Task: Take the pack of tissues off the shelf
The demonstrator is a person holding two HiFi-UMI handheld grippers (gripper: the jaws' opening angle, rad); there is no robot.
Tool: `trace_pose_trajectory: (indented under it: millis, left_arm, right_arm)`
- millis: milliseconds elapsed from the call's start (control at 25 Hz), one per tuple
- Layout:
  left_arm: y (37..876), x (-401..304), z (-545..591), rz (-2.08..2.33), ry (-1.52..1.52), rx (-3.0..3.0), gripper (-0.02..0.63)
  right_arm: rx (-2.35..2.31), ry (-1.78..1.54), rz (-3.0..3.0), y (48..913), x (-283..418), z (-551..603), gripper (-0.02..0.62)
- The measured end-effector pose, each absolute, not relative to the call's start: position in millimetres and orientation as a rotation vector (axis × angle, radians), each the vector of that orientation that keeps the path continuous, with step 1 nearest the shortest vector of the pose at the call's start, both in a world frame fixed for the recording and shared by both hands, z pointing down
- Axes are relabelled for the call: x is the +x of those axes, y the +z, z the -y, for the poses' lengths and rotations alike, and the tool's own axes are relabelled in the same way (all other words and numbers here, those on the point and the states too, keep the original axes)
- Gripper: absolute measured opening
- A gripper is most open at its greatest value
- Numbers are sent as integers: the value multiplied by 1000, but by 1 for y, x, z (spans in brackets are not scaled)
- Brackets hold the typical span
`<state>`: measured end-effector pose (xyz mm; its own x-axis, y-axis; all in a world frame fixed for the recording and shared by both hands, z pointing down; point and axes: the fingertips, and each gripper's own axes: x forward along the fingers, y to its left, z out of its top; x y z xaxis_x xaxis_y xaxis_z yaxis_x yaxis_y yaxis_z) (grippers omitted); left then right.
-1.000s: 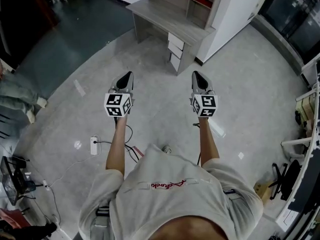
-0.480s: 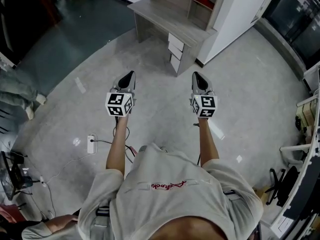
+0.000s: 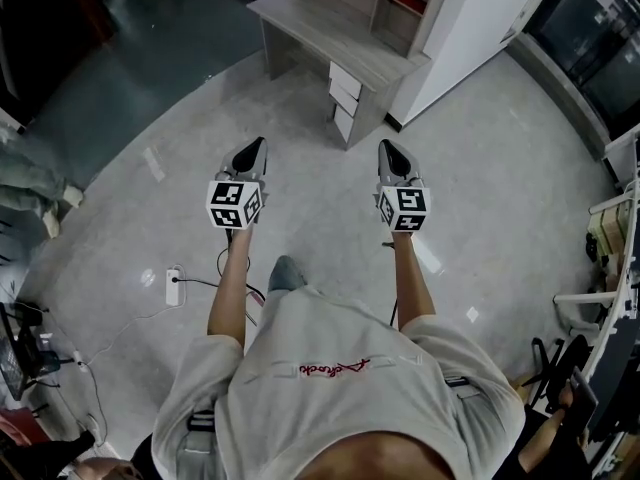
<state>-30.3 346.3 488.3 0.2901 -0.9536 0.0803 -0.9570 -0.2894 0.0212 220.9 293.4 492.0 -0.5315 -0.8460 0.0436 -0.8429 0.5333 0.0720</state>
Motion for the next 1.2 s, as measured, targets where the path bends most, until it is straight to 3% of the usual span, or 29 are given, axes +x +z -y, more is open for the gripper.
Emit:
trace_pose_trajectory:
  millis: [480, 1200]
  left_arm:
    - [506, -59, -235, 1787, 54, 2488, 3]
    - [471, -177, 2, 1734, 11, 2549, 2]
  right_arm:
    - [1487, -68, 2661, 505, 187, -191, 6]
    - [1535, -140, 2656, 458, 61, 35, 6]
